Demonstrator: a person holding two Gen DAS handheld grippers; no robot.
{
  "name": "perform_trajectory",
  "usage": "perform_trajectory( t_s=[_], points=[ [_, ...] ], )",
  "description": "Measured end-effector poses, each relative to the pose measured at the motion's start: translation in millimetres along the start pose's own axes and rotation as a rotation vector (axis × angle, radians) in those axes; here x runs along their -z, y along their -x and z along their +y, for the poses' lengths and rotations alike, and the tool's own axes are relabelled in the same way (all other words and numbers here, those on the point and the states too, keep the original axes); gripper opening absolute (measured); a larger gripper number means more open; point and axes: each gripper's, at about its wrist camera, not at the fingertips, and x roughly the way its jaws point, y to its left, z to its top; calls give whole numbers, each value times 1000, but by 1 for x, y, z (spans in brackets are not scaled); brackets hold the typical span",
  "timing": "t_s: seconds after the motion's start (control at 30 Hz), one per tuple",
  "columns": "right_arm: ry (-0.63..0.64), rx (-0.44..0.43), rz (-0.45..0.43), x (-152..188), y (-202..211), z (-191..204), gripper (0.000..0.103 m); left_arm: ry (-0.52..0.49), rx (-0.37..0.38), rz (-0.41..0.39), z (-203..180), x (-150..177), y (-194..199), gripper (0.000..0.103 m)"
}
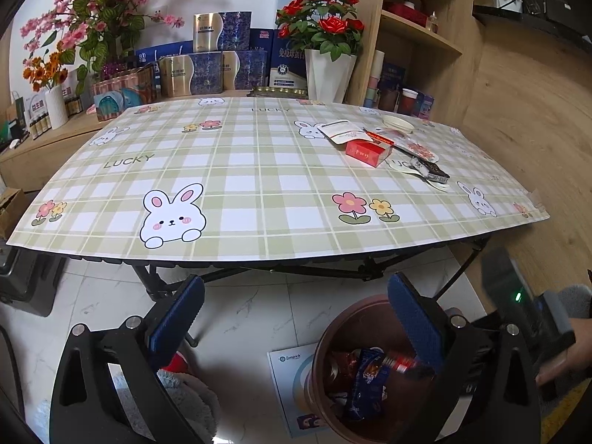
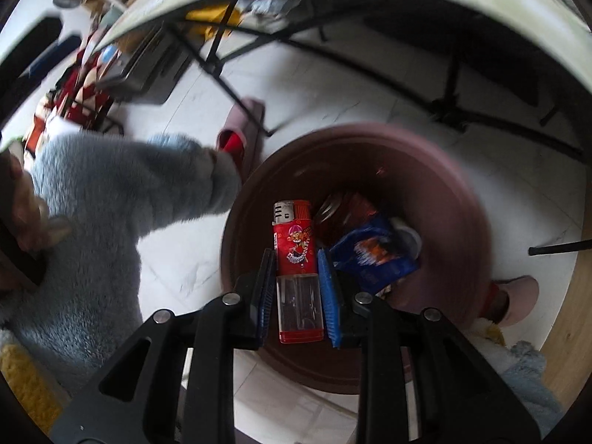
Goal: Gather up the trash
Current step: 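Lower the red lighter into the bin and open the right gripper, then grasp the white card with the left gripper while the right grasps the black tissue pack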
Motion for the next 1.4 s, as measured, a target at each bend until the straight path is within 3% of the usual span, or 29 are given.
perform_trajectory(
  t_s=[0.1,0.13,0.33,0.43,0.7,0.83,1.13,1.4],
  points=[
    [17,-23,15,2,-5,8,40,-4,2,3,-1,1,-1,97],
    [17,-28,6,3,-3,8,54,-4,2,5,-1,1,-2,97],
    [-57,-7,-131,3,31,-8,86,-7,-2,13,-2,1,-4,97],
    [-84,46,-208,6,52,-18,95,-18,-4,15,-5,2,-5,97],
    [-112,215,-413,9,103,-39,97,-39,-5,19,-11,2,-7,97],
    [-142,243,-498,8,126,-49,97,-42,-11,25,-13,1,-9,97],
    [-219,265,-592,11,152,-81,97,-35,-21,39,-13,-2,-14,97],
    [-241,259,-618,8,164,-93,97,-7,-21,49,-9,-14,-20,97]
  ],
)
